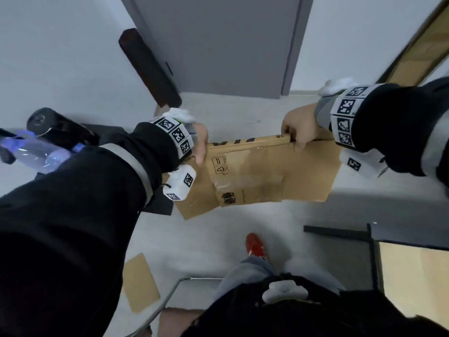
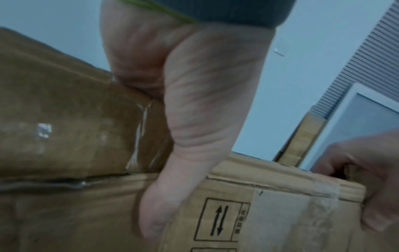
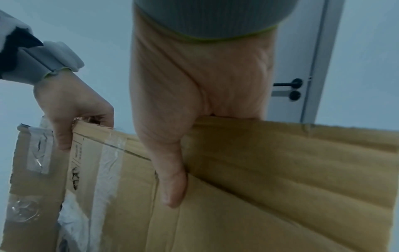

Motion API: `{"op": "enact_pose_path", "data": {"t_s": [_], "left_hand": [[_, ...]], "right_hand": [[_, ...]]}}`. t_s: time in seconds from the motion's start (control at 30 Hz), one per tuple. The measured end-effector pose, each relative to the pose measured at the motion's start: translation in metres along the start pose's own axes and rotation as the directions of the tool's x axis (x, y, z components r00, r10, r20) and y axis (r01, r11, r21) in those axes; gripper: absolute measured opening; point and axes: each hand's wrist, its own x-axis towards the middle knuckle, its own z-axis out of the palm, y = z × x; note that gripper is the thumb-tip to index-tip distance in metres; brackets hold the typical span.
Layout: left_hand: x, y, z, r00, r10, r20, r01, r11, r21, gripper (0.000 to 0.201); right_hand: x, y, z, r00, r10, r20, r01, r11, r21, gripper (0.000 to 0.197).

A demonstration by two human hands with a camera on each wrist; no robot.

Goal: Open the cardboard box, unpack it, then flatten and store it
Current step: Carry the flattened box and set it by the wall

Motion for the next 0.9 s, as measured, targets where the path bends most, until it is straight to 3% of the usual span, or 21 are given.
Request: {"op": "enact_pose_path", "data": {"t_s": [0.2, 0.3, 0.53, 0.63, 0.9], "left_hand": [[0.016, -0.074, -0.007, 0.994, -0.102, 0.029, 0.106, 0.978, -0.179, 0.036], [0.025, -0.107, -0.019, 0.986, -0.156, 0.056, 0.165, 0.945, -0.282, 0.026], [0.079, -0.164, -0.075, 0.952, -0.304, 0.047, 0.294, 0.853, -0.431, 0.031], [0.097, -0.179, -0.101, 0.942, -0.33, 0.058, 0.317, 0.823, -0.472, 0.03], [0.162, -0.255, -0.169, 0.848, -0.528, 0.032, 0.493, 0.767, -0.41, 0.022]], "right_hand": [[0.072, -0.032, -0.069, 0.992, -0.123, 0.006, 0.122, 0.982, -0.147, 0.036], [0.12, -0.043, -0.111, 0.983, -0.182, 0.012, 0.18, 0.959, -0.219, 0.041], [0.226, -0.047, -0.228, 0.955, -0.294, -0.024, 0.264, 0.887, -0.378, 0.051], [0.259, -0.044, -0.269, 0.947, -0.32, -0.019, 0.283, 0.862, -0.42, 0.054], [0.367, -0.07, -0.405, 0.915, -0.401, -0.049, 0.312, 0.778, -0.545, 0.05]]}}
